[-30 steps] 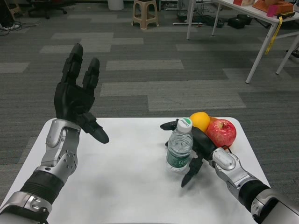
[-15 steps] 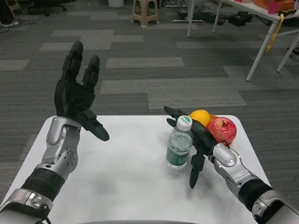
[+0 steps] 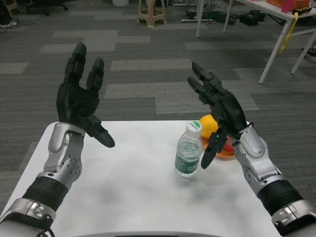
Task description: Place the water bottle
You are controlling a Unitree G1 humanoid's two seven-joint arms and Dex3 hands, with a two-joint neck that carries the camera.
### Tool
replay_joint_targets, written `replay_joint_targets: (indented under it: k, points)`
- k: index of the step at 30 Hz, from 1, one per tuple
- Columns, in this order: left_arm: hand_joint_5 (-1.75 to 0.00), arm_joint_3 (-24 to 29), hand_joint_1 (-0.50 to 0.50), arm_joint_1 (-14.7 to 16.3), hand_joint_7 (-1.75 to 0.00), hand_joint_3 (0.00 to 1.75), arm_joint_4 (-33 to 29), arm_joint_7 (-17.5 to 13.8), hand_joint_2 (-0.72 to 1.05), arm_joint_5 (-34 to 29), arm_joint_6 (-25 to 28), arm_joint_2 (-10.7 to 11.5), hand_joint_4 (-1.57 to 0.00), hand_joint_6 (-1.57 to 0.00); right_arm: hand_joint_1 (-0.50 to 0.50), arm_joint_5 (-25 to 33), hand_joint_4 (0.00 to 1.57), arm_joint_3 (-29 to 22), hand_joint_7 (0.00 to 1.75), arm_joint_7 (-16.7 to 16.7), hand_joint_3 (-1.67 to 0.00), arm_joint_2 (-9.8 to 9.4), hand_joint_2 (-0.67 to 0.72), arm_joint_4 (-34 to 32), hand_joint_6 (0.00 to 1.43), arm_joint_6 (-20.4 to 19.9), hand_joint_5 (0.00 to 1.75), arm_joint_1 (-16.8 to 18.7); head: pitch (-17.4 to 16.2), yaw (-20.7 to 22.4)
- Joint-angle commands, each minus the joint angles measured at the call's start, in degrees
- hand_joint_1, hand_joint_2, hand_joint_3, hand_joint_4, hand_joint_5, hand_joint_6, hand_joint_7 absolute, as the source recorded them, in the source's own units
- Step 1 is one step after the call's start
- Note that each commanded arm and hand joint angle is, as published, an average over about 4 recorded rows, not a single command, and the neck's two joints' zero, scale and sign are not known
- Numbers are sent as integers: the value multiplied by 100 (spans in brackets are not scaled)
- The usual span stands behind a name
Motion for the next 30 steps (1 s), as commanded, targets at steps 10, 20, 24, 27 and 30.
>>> replay_joint_targets:
  k: [10,20,24,27,30]
  points:
    - [0,48,-49,-188,0,7,34,19,-72,-11,9,51,0,0,-50,63,0,-1309,0,-177,0,-343,66,-1344,0,-23,0,443,107,-106]
    - [0,48,-48,-267,0,7,119,19,-72,0,33,68,0,0,-48,70,0,-1585,0,-217,0,-468,66,-1535,0,-21,0,414,172,-168]
    - [0,48,-49,-294,0,9,146,19,-72,0,33,68,0,0,-47,63,0,-1561,0,-217,0,-468,66,-1485,0,-21,0,379,136,-184]
    - [0,43,-49,-309,0,9,176,19,-72,0,33,68,0,0,-46,63,0,-1546,0,-217,0,-468,66,-1469,0,-21,0,370,136,-179]
    - [0,39,-49,-319,0,6,191,19,-72,0,33,68,0,0,-46,63,0,-1546,0,-217,0,-468,66,-1465,0,-21,0,370,157,-182]
